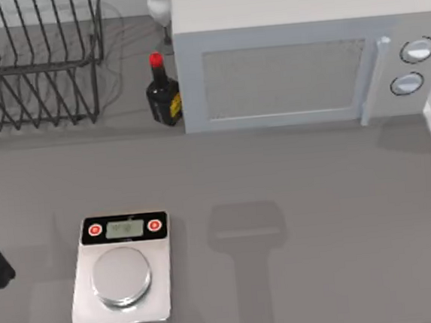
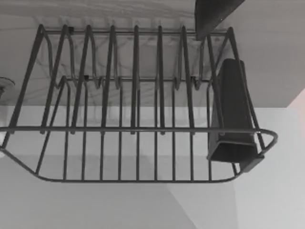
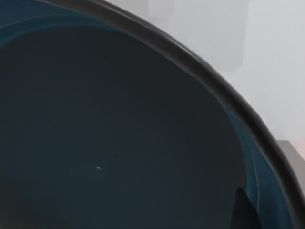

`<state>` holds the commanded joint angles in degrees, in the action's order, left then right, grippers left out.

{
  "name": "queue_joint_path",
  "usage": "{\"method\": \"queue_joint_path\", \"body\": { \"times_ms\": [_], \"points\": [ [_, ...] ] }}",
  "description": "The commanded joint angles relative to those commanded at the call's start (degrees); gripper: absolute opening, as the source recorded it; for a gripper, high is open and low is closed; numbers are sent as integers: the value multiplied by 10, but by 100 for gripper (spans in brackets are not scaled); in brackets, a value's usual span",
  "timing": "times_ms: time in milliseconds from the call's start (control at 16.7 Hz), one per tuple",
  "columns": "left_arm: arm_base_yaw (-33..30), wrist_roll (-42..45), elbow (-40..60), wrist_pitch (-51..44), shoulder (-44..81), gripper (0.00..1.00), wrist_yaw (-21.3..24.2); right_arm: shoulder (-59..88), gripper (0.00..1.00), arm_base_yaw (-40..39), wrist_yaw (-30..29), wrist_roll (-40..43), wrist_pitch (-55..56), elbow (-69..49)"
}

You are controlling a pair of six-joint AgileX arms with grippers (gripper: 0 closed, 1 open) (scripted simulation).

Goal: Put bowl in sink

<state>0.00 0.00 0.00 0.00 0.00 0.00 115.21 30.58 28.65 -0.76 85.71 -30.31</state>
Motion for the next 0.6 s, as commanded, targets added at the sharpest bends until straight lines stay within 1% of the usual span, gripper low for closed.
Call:
{"method": "queue_joint_path", "body": {
  "times_ms": [120, 240, 360, 600],
  "points": [
    [0, 0, 0, 0, 0, 100, 0, 55, 0, -1, -2, 0, 68, 11],
    [0, 0, 0, 0, 0, 100, 0, 96, 0, -3, -3, 0, 114, 19],
    [0, 0, 0, 0, 0, 100, 0, 116, 0, -3, -4, -1, 135, 22],
    [0, 0, 0, 0, 0, 100, 0, 118, 0, -3, -4, -1, 137, 23]
  ]
}}
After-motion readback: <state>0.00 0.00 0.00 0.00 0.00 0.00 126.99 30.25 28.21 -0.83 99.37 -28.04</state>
